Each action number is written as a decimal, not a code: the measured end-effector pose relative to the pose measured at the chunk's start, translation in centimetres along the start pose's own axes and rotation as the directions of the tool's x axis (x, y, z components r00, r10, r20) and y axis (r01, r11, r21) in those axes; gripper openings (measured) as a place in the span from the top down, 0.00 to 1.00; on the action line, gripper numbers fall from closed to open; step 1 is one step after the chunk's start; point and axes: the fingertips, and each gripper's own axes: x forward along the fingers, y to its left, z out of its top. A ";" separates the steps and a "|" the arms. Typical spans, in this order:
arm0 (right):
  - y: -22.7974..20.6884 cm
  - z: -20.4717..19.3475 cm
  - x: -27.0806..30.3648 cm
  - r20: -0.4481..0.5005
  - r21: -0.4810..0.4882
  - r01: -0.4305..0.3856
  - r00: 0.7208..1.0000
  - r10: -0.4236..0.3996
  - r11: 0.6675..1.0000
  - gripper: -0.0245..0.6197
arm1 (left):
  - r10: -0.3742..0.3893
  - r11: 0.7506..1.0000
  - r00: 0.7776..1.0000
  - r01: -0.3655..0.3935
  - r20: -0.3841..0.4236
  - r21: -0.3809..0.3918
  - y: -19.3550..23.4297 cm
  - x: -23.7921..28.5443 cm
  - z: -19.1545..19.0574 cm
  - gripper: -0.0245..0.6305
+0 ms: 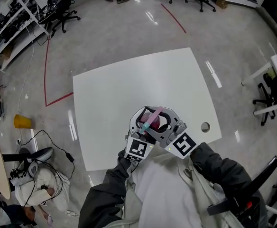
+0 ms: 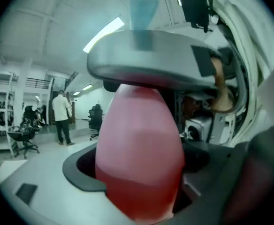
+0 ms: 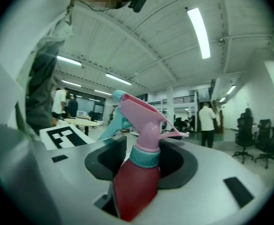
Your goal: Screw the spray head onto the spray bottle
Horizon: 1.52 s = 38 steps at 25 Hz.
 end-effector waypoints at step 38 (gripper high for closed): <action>0.5 1.9 -1.9 -0.140 0.224 -0.094 0.982 0.128 0.970 0.76 | 0.092 0.991 0.985 -0.105 -0.146 -0.085 2.7 -3.5 -1.6 0.27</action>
